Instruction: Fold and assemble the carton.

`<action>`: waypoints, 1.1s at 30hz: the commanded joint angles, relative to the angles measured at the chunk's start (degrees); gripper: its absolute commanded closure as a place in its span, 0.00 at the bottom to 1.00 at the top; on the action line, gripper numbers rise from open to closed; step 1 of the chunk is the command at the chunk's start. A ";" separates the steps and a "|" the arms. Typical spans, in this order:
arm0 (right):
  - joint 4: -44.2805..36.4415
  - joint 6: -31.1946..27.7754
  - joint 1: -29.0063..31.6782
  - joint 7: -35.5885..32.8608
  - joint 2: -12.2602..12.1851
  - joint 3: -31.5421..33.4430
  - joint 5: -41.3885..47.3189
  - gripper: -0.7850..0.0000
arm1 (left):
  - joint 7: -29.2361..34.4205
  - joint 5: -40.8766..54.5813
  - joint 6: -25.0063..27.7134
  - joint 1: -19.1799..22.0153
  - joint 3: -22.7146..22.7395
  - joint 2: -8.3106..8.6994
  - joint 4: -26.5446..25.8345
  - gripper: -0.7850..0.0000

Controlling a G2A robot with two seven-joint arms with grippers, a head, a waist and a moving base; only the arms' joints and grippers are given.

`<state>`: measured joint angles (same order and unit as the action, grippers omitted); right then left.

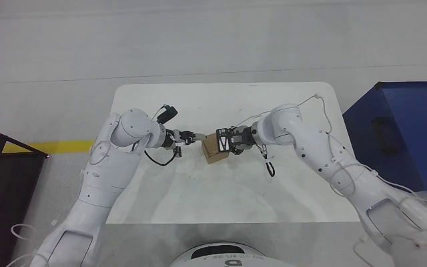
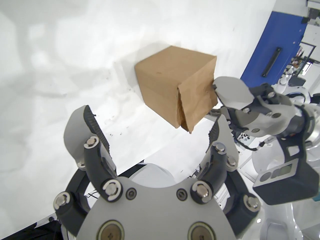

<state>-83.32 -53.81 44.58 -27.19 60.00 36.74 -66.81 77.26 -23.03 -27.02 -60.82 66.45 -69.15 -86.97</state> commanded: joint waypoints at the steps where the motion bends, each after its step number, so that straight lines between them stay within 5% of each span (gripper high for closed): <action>1: 0.18 0.03 -0.06 -0.11 0.10 -0.04 0.04 0.59 | -0.44 -0.60 -0.44 -0.36 -0.89 0.20 -1.06 0.00; 20: -0.13 -0.15 0.77 -0.70 0.47 0.63 -0.15 0.58 | -3.83 -1.81 -3.83 2.19 -9.54 1.21 0.09 0.00; 33: 0.69 -4.19 2.66 8.49 -1.85 5.81 4.69 0.40 | -5.32 -1.06 -5.32 2.81 -11.53 2.22 -1.31 0.00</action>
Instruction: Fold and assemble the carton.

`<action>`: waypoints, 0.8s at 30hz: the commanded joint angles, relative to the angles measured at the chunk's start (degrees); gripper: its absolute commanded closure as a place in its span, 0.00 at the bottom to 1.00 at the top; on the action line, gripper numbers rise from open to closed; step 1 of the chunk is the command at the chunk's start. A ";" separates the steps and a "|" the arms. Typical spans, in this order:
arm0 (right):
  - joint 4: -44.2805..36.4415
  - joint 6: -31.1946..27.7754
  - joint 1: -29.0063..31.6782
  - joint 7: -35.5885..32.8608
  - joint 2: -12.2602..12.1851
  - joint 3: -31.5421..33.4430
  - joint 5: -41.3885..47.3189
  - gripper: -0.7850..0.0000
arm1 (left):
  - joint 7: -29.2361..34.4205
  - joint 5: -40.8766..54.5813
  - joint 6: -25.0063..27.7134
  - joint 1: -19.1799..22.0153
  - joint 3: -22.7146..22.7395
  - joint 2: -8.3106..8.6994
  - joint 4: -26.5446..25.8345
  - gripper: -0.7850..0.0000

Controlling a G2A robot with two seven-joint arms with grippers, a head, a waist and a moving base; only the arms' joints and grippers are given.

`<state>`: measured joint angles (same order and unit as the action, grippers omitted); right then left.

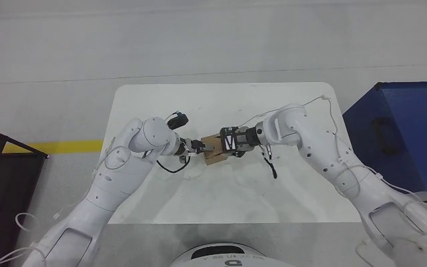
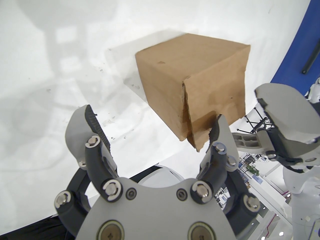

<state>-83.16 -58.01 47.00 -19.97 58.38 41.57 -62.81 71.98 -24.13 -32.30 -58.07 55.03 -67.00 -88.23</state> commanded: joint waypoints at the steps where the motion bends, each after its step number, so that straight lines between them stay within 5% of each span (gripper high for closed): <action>1: 0.93 0.00 0.59 2.37 -0.48 1.95 1.19 0.42 | -0.10 0.12 -0.10 0.12 -0.22 0.14 -0.12 0.00; 10: 1.17 6.16 3.07 0.99 -0.88 4.16 1.24 0.34 | -0.84 0.58 -0.84 0.64 -1.42 0.78 -0.72 0.00; 24: 2.86 8.78 0.52 -6.34 1.23 0.09 3.19 0.39 | -1.83 1.64 -1.82 1.24 -3.10 1.66 -1.19 0.00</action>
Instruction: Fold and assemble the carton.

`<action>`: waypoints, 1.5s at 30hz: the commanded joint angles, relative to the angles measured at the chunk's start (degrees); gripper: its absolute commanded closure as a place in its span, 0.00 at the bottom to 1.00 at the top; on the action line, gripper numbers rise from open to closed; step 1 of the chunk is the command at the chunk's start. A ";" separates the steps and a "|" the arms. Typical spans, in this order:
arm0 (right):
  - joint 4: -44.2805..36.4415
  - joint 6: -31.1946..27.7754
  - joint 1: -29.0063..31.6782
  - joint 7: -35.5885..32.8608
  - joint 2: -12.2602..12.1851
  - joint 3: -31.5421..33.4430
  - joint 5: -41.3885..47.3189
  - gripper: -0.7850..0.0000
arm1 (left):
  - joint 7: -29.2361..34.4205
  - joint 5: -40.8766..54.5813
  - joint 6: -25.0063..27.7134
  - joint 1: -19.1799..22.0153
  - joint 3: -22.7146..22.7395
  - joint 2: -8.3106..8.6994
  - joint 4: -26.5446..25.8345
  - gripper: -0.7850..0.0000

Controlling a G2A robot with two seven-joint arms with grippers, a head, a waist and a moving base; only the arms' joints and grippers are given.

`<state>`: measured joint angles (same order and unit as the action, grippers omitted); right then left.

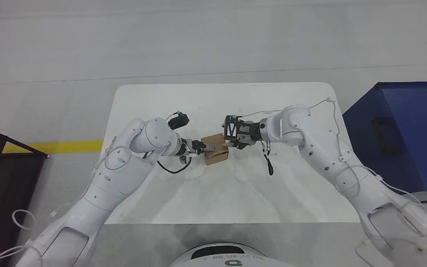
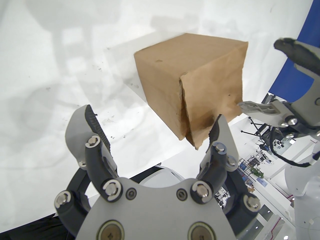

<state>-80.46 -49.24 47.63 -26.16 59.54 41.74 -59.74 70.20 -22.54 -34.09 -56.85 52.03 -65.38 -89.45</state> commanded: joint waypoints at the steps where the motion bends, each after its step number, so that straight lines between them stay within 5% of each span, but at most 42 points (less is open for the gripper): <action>1: 0.34 0.03 -0.24 -0.32 0.18 -0.22 0.30 0.40 | -0.08 0.06 -0.08 0.07 -0.25 0.11 0.03 0.00; 34: 2.60 0.80 -1.25 -3.09 1.72 -0.48 1.48 0.42 | -2.44 1.28 -2.44 1.03 -4.50 1.64 -0.73 0.00; 39: 2.21 -0.54 0.47 1.51 0.61 3.73 3.79 0.58 | -2.69 3.44 -2.69 0.61 -1.81 2.35 -2.93 0.00; 40: 2.33 -0.65 1.05 2.45 0.30 4.85 4.46 0.66 | -2.70 3.70 -2.70 0.31 -1.06 2.59 -3.41 0.00; 42: 2.93 -1.02 2.19 3.76 -0.33 7.00 5.55 1.00 | -2.99 3.65 -2.99 -0.52 0.49 3.13 -4.39 0.00; 45: 4.56 1.03 3.82 3.43 -0.99 9.30 6.65 1.00 | -3.05 3.62 -3.04 -2.48 3.11 4.09 -5.82 0.00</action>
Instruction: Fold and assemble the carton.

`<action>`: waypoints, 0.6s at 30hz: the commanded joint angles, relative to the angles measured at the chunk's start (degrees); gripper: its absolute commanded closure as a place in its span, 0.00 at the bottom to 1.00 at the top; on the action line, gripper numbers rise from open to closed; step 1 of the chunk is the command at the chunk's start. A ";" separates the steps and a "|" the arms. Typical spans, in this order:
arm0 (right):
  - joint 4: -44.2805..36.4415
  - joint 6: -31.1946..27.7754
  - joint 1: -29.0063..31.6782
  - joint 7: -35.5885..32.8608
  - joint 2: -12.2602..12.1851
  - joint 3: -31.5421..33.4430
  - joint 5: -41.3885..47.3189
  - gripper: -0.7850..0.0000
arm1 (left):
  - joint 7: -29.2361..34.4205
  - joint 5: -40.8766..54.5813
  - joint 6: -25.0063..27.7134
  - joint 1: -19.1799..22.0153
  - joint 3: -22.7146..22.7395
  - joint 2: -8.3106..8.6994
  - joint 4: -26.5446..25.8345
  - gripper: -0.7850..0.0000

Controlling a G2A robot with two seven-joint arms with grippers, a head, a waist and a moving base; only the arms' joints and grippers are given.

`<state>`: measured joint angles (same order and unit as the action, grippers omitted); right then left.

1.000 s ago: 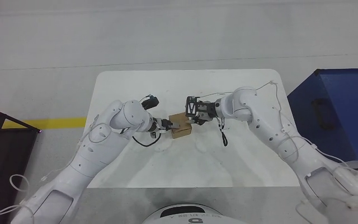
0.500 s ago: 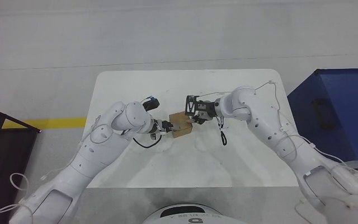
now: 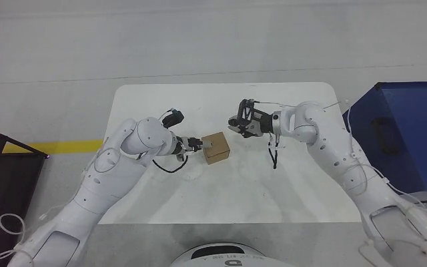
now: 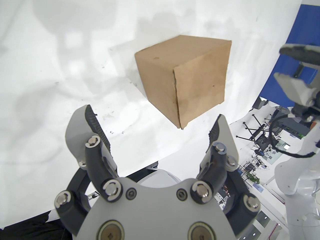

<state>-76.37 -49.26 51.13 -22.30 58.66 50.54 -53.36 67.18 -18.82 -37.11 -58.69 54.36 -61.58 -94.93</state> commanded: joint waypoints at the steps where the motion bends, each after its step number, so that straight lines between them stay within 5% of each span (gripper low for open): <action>1: 0.72 2.25 0.68 -1.45 -0.16 0.67 0.58 1.00 | -0.04 -0.37 -0.04 -1.43 1.59 0.64 -0.74 0.00; 9: 3.53 2.34 -1.57 -11.98 1.51 -4.50 6.85 1.00 | -1.20 -3.16 -1.20 -5.71 3.89 2.63 -1.90 0.00; 18: 10.71 -5.30 -5.86 -11.91 2.95 -6.58 14.33 1.00 | -2.20 -2.62 -2.20 -5.23 2.03 3.35 -0.81 0.00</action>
<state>-66.47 -54.59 45.44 -34.59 61.65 43.63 -39.44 65.01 -21.48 -39.27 -63.93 56.56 -58.31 -95.69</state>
